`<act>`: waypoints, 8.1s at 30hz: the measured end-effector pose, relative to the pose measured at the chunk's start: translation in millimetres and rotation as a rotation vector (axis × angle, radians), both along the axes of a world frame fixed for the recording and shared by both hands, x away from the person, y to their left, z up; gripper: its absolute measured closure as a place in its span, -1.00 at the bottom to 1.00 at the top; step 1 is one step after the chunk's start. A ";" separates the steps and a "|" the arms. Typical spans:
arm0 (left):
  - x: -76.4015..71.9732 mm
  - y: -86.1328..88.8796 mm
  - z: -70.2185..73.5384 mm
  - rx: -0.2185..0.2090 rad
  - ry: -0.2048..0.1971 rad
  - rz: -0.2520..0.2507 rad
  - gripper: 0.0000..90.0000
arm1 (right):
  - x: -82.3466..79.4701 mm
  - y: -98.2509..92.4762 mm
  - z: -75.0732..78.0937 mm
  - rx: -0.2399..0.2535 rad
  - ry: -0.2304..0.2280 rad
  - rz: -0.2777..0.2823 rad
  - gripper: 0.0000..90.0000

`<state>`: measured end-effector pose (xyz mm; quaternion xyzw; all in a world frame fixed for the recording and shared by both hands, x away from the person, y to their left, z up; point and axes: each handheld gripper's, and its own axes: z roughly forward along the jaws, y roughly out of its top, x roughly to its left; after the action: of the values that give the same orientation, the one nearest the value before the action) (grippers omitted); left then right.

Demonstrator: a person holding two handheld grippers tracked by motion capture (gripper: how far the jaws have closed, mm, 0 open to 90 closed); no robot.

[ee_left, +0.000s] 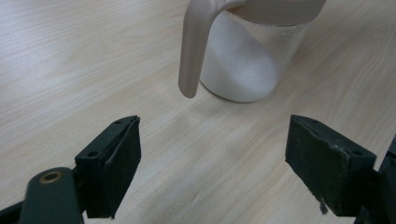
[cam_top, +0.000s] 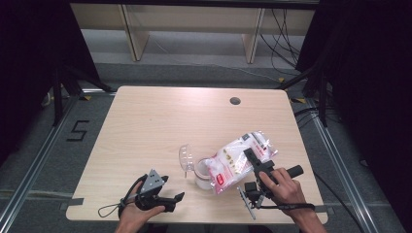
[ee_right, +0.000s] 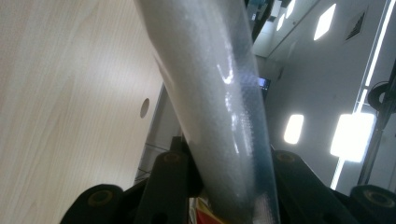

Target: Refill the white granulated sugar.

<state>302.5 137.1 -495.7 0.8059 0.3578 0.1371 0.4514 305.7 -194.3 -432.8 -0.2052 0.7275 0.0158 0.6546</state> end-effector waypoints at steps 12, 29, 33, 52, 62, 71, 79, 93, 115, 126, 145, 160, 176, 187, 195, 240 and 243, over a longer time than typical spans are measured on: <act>-0.2 -0.7 0.0 0.008 0.001 0.004 -0.60 | -0.1 -0.4 -0.5 0.003 0.003 -0.002 0.72; -0.7 -1.5 -1.3 -0.007 0.002 0.008 -0.60 | -1.4 -2.5 -1.3 0.018 0.006 -0.017 0.74; 0.1 -0.4 -0.6 0.003 0.003 -0.003 -0.60 | -0.7 -2.4 -1.1 0.013 0.011 -0.006 0.74; 0.1 0.3 -0.5 0.009 -0.002 0.002 -0.60 | 2.3 -5.4 -0.7 0.013 0.004 0.048 0.77; -0.4 0.5 0.1 0.009 0.003 -0.005 -0.60 | 5.0 -9.8 -5.7 0.065 0.064 0.045 0.79; -0.9 0.0 -0.1 0.002 0.008 0.008 -0.59 | 10.6 -19.6 -7.5 0.162 0.187 0.063 0.82; -2.9 -2.9 -0.6 -0.045 0.031 -0.003 -0.59 | 12.9 -26.6 -13.6 0.231 0.245 0.065 0.84; -2.7 -3.6 -1.1 -0.050 0.031 -0.002 -0.57 | 19.8 -31.9 -17.9 0.269 0.318 0.084 0.86; -3.2 -2.7 -0.1 -0.051 0.035 0.001 -0.57 | 22.6 -51.7 -16.9 0.576 0.519 0.135 0.88; -3.2 -2.7 0.0 -0.050 0.033 0.003 -0.57 | 31.8 -58.8 -20.3 0.776 0.654 0.147 0.90; -2.6 -1.9 0.3 -0.029 0.022 0.000 -0.57 | 57.4 -68.6 -34.1 1.125 0.841 0.139 0.92; -3.3 -2.9 0.0 -0.051 0.034 0.004 -0.57 | 75.4 -94.7 -54.7 1.296 0.893 0.089 0.93; -3.4 -1.4 1.2 -0.027 0.014 0.012 -0.57 | 72.0 -104.4 -63.9 1.316 0.884 0.093 0.92; -3.7 -2.5 0.1 -0.048 0.029 0.008 -0.57 | 68.9 -108.8 -62.6 1.310 0.941 0.053 0.90; -2.8 -2.6 -0.2 -0.040 0.022 0.000 -0.57 | 65.9 -118.8 -60.2 1.311 0.955 0.015 0.88; -3.2 -3.0 0.2 -0.047 0.036 0.004 -0.57 | 58.1 -127.6 -63.5 1.432 1.018 -0.107 -0.01; -3.2 -3.0 0.2 -0.047 0.033 0.006 -0.57 | 54.9 -125.9 -62.3 1.459 1.020 -0.115 -0.11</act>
<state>299.3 134.1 -495.5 0.7962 0.3707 0.1165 0.4638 360.6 -320.2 -495.2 0.3312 0.7484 0.5314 0.2187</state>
